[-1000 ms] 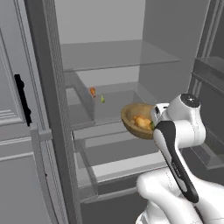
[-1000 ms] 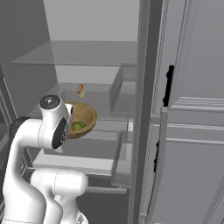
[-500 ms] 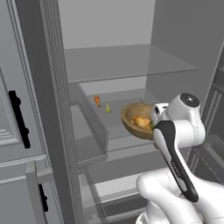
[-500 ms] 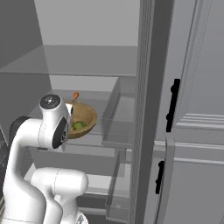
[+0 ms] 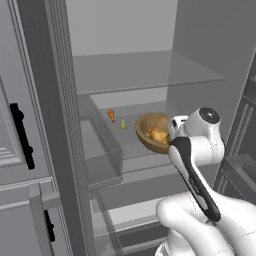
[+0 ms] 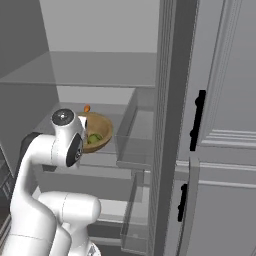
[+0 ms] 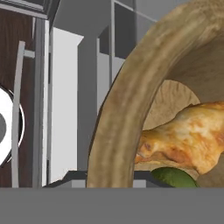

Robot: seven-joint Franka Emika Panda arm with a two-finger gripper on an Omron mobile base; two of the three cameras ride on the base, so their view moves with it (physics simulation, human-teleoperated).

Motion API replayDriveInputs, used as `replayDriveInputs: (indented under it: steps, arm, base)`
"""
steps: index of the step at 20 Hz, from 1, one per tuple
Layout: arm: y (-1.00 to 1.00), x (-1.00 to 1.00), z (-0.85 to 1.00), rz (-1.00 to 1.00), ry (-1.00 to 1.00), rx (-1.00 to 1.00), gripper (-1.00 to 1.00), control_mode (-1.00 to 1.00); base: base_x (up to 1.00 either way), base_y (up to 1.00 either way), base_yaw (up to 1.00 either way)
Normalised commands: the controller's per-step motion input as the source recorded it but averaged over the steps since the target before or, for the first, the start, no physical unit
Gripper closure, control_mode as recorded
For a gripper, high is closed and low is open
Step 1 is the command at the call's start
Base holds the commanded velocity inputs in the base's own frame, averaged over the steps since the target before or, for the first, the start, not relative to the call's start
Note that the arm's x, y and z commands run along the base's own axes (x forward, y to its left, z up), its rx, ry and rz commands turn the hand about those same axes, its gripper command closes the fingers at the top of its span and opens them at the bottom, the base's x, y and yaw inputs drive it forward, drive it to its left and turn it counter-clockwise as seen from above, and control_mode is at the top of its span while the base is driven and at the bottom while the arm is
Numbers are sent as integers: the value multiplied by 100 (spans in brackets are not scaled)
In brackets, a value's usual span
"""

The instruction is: Pick the chicken drumstick and lime from their plates and place them in the bowl. Then put the bowl in the fridge.

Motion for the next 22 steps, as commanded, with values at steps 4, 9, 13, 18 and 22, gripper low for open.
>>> replayDriveInputs:
  steps: [4,9,13,18,22]
  arm:
    - [2,61,-29,0,-6,0,100,-100]
    - [-8,60,-19,-2,1,0,100,-100]
    - [-31,52,-7,-8,11,0,100,-100]
    - [-23,41,-5,-1,8,0,100,-100]
    - [-3,50,-29,0,2,0,100,-100]
  base:
    - [0,0,0]
    - [0,0,0]
    - [0,0,0]
    - [0,0,0]
    - [0,0,0]
